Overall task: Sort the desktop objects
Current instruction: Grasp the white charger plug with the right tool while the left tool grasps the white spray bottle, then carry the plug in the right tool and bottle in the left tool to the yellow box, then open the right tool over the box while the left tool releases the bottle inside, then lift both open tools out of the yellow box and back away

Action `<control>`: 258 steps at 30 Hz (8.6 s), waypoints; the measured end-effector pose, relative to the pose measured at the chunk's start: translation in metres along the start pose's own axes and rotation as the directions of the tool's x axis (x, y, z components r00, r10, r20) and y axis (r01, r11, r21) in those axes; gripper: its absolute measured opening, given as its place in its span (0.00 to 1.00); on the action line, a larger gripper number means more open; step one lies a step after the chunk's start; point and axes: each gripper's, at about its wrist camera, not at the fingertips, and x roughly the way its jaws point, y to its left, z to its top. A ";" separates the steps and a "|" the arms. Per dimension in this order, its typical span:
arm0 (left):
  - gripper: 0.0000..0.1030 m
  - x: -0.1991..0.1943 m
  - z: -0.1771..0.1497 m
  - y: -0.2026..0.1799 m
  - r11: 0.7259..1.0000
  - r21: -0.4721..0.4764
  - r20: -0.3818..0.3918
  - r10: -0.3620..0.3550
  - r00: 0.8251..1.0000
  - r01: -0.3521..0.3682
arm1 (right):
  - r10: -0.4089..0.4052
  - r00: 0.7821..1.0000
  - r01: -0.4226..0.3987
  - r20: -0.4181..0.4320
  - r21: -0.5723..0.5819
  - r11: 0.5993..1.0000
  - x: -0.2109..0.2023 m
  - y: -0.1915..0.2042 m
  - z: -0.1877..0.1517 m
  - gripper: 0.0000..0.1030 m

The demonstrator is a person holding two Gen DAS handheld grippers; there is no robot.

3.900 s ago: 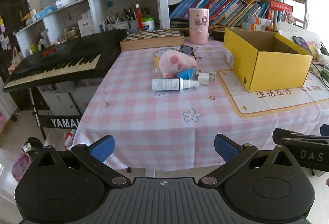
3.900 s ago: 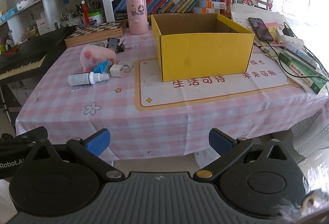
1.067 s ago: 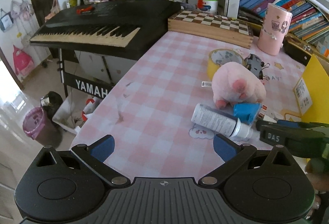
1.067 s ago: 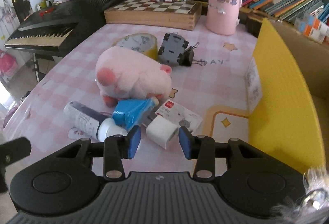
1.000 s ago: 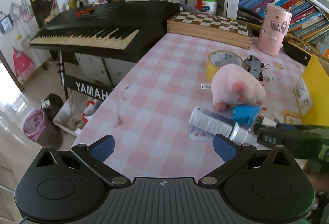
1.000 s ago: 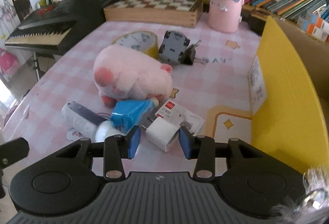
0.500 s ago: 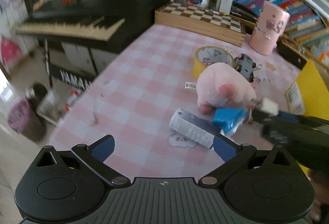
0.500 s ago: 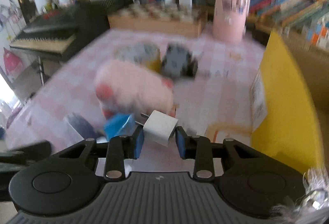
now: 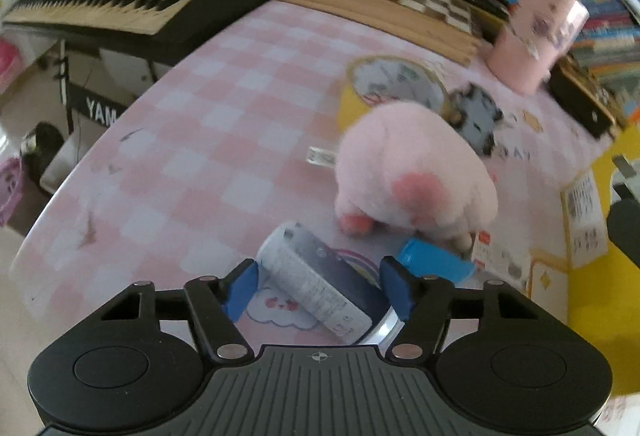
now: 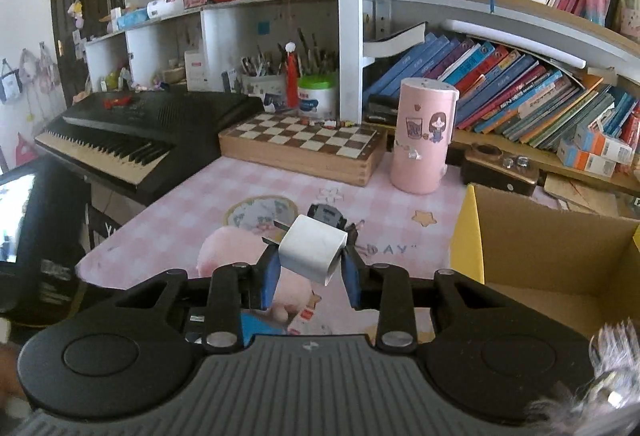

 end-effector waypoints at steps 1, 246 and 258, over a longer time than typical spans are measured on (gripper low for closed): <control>0.47 0.000 -0.004 -0.002 1.000 0.019 -0.004 -0.008 1.000 0.008 | 0.003 1.000 -0.003 -0.006 0.001 1.000 -0.001 0.000 -0.002 0.30; 0.93 -0.214 -0.146 -0.073 0.884 0.466 0.551 -0.252 0.795 -0.042 | -0.349 0.936 0.351 -0.037 0.149 0.924 -0.183 -0.049 -0.098 0.83; 0.93 -0.213 -0.153 -0.020 0.867 0.498 0.513 -0.270 0.815 -0.027 | -0.371 0.927 0.374 -0.051 0.146 0.916 -0.190 0.011 -0.108 0.83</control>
